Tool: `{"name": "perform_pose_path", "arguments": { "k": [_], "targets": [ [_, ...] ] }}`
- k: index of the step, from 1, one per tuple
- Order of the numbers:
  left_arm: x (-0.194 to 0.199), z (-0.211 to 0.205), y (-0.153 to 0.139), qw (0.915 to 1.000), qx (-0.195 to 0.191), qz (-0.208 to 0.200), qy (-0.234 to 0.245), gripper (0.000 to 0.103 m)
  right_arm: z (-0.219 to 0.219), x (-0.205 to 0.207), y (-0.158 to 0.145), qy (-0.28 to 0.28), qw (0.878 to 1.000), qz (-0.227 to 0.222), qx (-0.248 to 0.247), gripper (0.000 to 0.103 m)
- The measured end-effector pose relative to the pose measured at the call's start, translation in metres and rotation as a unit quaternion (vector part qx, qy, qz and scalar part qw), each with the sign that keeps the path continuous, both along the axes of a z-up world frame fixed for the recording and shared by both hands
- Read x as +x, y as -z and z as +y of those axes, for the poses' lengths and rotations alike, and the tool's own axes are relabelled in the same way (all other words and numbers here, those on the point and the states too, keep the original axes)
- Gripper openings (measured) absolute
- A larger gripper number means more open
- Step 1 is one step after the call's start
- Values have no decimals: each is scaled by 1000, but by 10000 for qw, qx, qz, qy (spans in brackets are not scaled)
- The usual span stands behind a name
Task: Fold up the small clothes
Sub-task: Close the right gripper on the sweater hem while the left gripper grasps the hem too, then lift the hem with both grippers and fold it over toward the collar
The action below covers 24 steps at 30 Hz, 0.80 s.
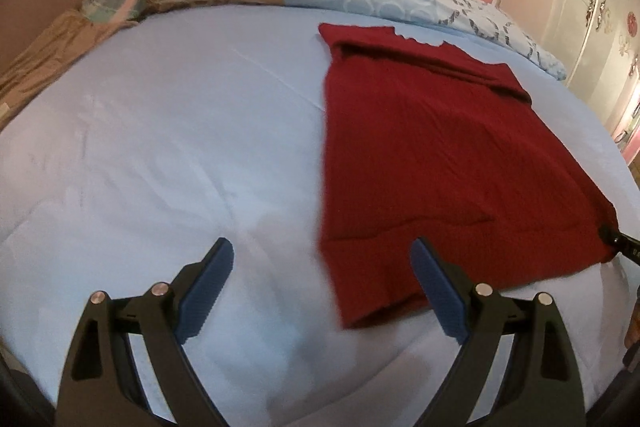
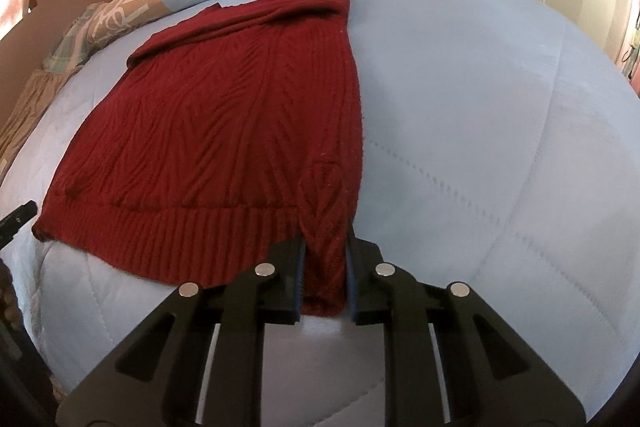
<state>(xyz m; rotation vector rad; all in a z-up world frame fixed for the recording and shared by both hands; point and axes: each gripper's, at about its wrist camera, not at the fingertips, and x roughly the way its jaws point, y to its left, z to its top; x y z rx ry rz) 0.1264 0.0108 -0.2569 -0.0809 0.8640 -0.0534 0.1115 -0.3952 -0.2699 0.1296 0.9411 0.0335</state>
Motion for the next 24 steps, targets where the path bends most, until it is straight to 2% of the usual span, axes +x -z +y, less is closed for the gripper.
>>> {"name": "perform_pose_path", "arguments": {
  "k": [7, 8, 10, 13, 15, 18, 20, 24],
  "targets": [
    [9, -24, 14, 9999, -2, 166, 48, 87, -1, 0, 1, 23, 10000, -9, 50, 17],
    [9, -27, 15, 9998, 3, 183, 86, 80, -1, -1, 1, 21, 10000, -10, 50, 17],
    [10, -34, 19, 9997, -34, 210, 109, 74, -2, -1, 1, 19, 10000, -8, 52, 17],
    [10, -38, 20, 9996, -141, 216, 94, 59, -1, -1, 1, 22, 10000, -16, 57, 17],
    [10, -38, 17, 9997, -121, 176, 66, 45, -1, -1, 1, 19, 10000, -36, 79, 17],
    [9, -32, 14, 9997, -177, 155, 14, 30, 0, -2, 0, 6, 9999, -66, 140, 16],
    [8, -33, 10, 9996, -196, 121, 159, 20, 1, -4, -1, -5, 9998, -94, 167, 15],
    [2, -33, -2, 9995, -138, -68, 281, 18, 3, -9, -5, -11, 9995, -139, 267, 14]
  ]
}}
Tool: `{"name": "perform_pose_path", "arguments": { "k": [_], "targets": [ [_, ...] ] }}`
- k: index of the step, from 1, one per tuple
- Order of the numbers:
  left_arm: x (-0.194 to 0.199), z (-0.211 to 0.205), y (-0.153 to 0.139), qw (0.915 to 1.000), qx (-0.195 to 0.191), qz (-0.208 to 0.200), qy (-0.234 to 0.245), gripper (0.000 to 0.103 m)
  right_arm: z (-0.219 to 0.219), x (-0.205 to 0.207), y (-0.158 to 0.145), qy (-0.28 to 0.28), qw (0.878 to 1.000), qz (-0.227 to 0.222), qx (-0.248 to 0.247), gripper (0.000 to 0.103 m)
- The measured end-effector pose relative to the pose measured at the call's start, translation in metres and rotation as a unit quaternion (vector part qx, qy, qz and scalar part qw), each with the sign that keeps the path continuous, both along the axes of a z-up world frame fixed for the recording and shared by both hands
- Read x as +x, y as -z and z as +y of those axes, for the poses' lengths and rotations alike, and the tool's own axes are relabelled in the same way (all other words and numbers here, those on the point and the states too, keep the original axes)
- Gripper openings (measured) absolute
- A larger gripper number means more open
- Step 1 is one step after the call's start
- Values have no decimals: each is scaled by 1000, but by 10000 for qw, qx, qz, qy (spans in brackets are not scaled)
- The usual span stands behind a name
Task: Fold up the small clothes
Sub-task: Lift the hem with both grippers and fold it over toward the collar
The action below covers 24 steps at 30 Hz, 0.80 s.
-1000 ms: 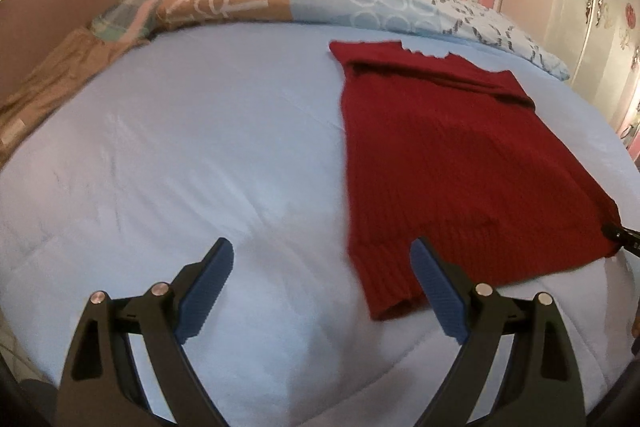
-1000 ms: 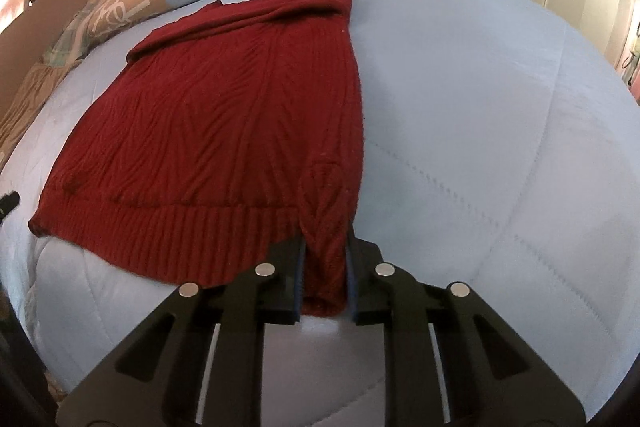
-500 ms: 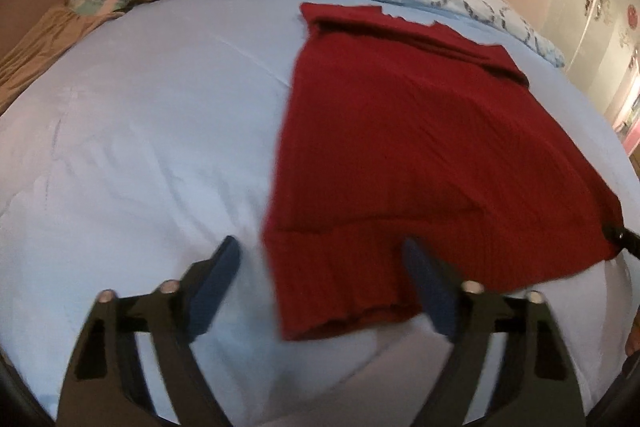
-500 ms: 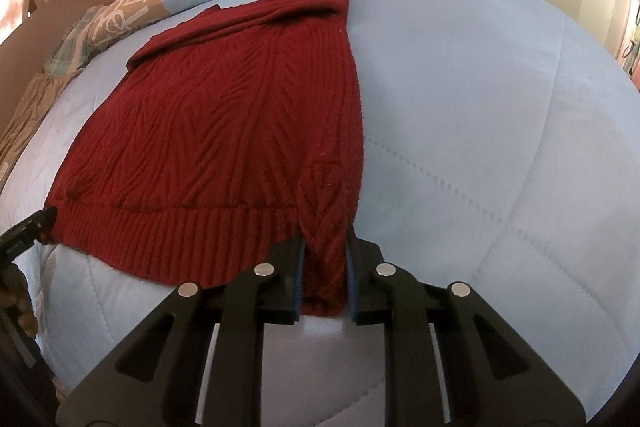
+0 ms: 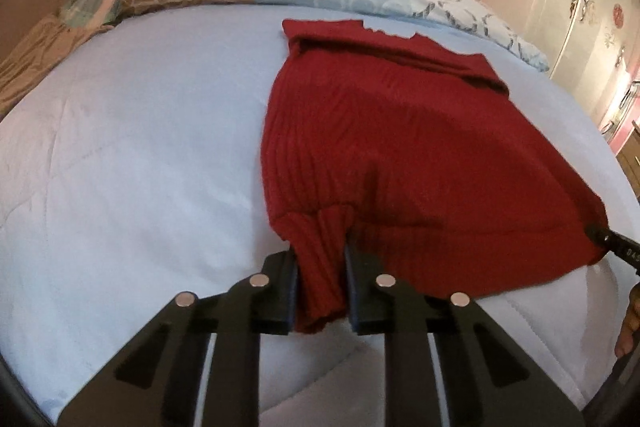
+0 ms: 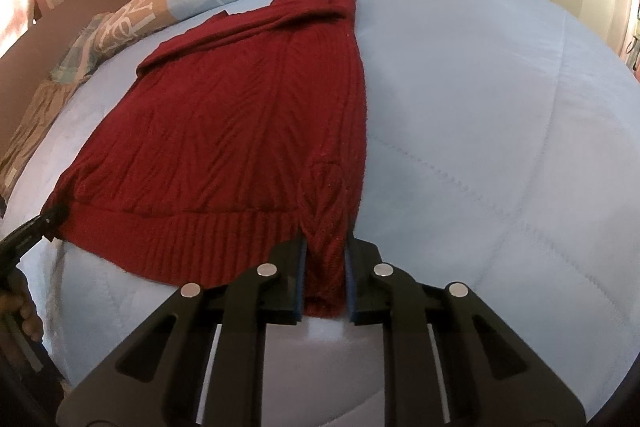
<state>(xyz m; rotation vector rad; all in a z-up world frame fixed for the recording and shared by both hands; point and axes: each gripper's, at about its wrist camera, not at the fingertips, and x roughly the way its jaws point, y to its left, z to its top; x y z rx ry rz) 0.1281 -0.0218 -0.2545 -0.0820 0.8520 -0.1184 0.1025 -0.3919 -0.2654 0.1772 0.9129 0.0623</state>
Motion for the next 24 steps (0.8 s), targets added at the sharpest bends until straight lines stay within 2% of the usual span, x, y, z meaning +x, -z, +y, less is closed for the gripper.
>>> {"name": "perform_pose_path", "arguments": {
  "k": [12, 19, 24],
  "targets": [
    [-27, 23, -22, 9999, 5, -143, 59, 17, 15, -30, -24, -105, 9998, -106, 156, 14],
    [-60, 36, -46, 9995, -168, -240, 128, 17, 21, -68, -46, 23, 9986, -242, 465, 14],
    [-79, 49, -60, 9993, -333, -177, -24, 17, 18, -90, -56, 199, 9968, -225, 737, 14]
  ]
}}
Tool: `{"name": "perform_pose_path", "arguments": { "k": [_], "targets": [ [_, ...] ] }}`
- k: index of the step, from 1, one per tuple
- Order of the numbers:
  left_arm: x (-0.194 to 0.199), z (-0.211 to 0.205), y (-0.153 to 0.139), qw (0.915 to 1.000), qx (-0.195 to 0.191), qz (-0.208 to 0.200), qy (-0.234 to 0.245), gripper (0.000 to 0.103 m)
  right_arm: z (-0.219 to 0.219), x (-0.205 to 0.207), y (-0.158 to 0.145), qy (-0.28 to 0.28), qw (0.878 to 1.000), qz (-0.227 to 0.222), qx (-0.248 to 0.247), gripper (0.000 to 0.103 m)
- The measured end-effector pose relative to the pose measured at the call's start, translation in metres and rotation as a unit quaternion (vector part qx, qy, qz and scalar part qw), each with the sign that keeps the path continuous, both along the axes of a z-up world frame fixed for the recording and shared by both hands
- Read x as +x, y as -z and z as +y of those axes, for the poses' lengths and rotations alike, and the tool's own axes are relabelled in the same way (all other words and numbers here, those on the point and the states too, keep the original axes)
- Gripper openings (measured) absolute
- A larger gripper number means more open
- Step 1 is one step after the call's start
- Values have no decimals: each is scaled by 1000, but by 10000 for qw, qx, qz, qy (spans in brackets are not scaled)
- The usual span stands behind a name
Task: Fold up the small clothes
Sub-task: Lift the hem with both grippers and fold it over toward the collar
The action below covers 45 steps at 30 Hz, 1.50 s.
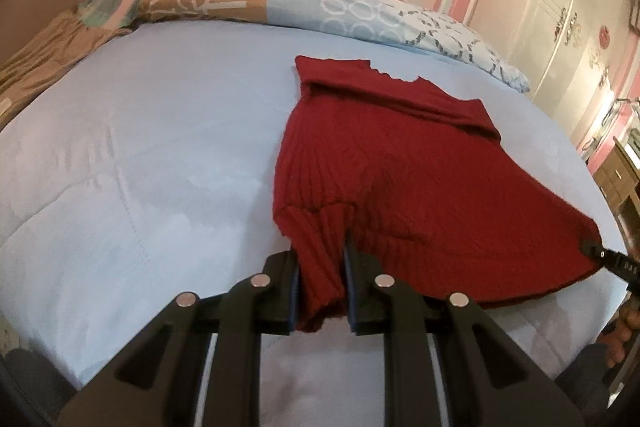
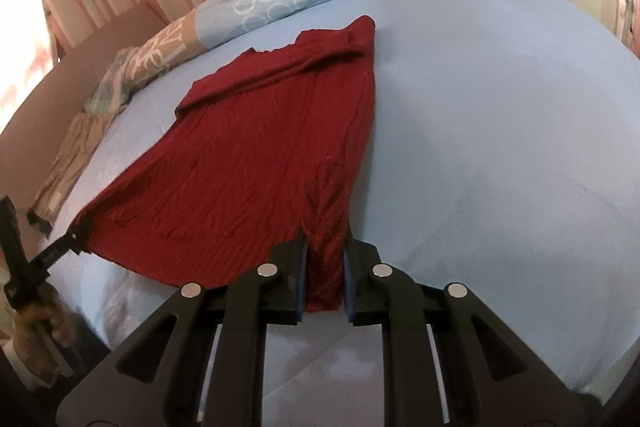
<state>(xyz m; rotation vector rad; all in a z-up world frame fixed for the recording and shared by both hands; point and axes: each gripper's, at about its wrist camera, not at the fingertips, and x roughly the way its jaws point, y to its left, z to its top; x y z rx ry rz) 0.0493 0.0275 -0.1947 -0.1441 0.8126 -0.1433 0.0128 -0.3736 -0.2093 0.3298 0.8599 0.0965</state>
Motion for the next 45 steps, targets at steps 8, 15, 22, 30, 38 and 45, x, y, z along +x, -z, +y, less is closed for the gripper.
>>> {"name": "perform_pose_path", "arguments": {
  "k": [8, 15, 22, 30, 38, 45],
  "targets": [
    [-4, -2, -10, 9999, 140, 0, 65, 17, -3, -4, -15, 90, 9999, -43, 68, 14],
    [24, -6, -29, 9997, 138, -202, -15, 17, -6, 15, -35, 127, 9996, -259, 50, 14],
    [53, -11, -50, 9991, 67, -397, -93, 17, -8, 41, -49, 139, 9990, -425, -4, 14],
    [81, -19, -58, 9986, 91, -511, -133, 17, -10, 66, -53, 133, 9987, -497, -47, 15],
    [117, -18, -55, 9984, 82, -467, -322, 17, -13, 103, -60, 164, 9982, -578, -35, 15],
    [162, -25, -59, 9976, 120, -544, -408, 17, -16, 151, -62, 236, 9976, -640, -68, 15]
  ]
}}
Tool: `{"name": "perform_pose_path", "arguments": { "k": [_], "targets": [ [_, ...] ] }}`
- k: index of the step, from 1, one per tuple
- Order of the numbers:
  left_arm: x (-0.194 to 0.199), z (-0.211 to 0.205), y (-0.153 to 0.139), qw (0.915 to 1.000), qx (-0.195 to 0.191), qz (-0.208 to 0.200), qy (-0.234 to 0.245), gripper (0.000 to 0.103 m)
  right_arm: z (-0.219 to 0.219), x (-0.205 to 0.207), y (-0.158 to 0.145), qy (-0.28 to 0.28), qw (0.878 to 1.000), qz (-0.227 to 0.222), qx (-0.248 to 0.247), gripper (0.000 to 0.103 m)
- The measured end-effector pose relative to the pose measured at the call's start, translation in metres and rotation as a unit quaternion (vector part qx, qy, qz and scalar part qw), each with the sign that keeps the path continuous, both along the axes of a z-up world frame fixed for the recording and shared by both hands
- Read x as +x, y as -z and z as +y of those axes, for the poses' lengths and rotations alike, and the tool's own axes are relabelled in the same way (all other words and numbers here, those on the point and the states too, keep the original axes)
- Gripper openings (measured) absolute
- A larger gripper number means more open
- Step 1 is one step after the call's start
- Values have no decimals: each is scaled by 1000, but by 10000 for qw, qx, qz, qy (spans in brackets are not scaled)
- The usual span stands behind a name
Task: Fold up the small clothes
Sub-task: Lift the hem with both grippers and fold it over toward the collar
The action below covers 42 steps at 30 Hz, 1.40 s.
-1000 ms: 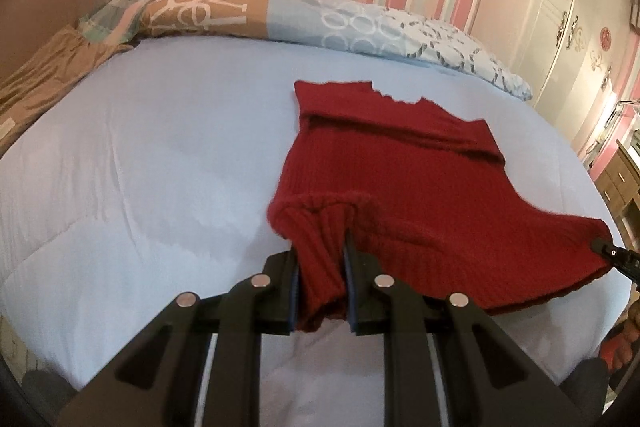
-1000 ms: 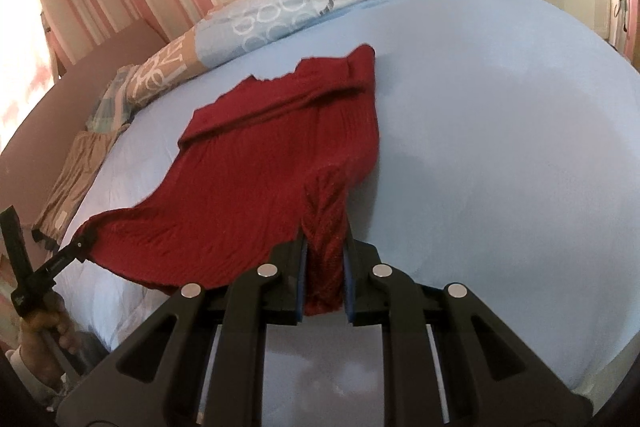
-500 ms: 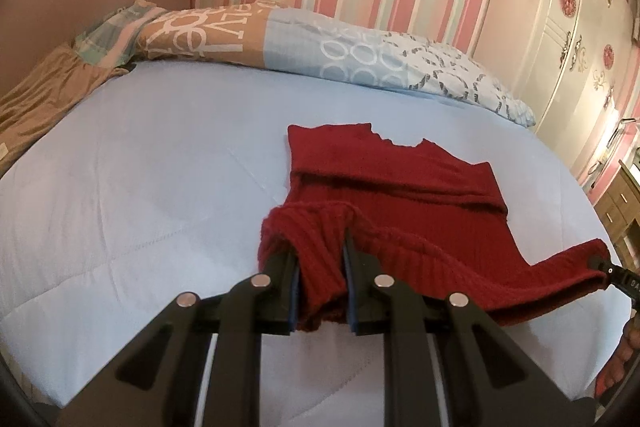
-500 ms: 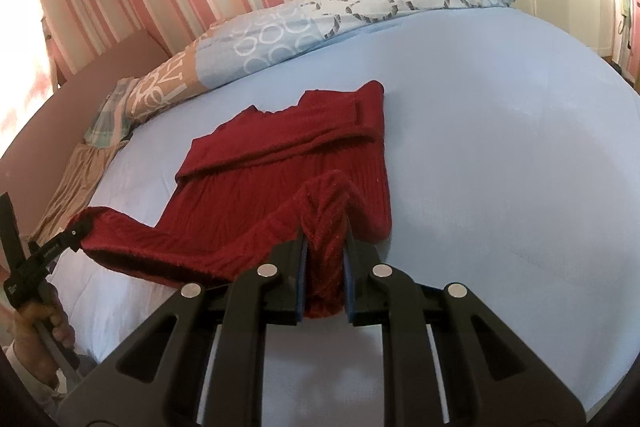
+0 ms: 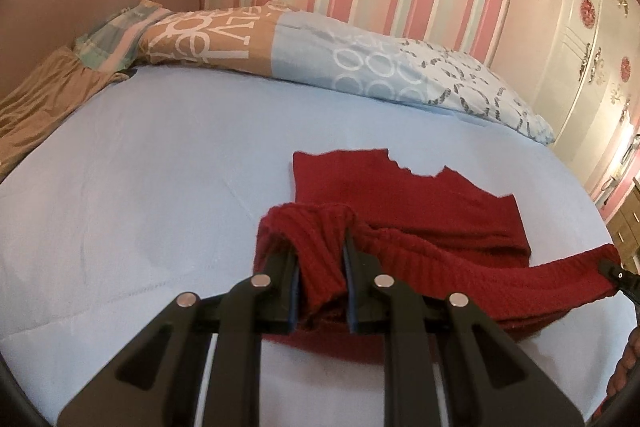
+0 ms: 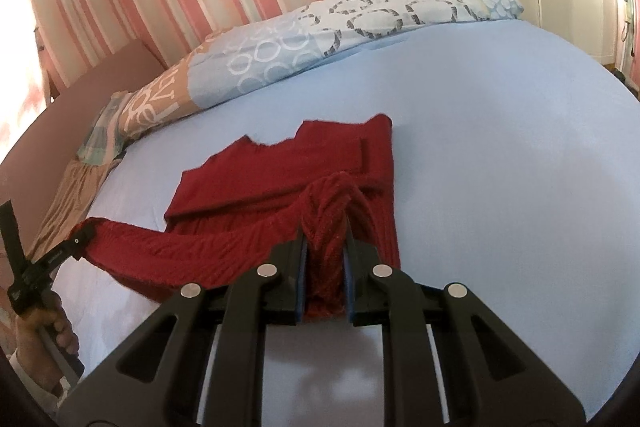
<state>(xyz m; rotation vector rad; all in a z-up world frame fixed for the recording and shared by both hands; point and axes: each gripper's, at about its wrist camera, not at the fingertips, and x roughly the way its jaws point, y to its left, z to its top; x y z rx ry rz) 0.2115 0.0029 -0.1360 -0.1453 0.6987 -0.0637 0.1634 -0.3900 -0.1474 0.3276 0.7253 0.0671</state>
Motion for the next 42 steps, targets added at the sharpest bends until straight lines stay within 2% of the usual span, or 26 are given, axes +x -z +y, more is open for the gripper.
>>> {"name": "perform_pose_path", "arguments": {
  "k": [15, 27, 34, 42],
  "targets": [
    [105, -10, 17, 9987, -158, 99, -476, 17, -10, 103, 21, 347, 9993, 3, 124, 15],
    [181, -33, 41, 9986, 267, 108, -433, 17, -24, 180, 50, 389, 9989, 247, 39, 15],
    [223, -42, 64, 9970, 497, 280, -522, 17, -26, 225, 73, 438, 9974, 575, -30, 15],
    [265, -46, 90, 9948, 505, 631, -615, 18, -33, 265, 96, 484, 9947, 904, 84, 18]
  ]
}}
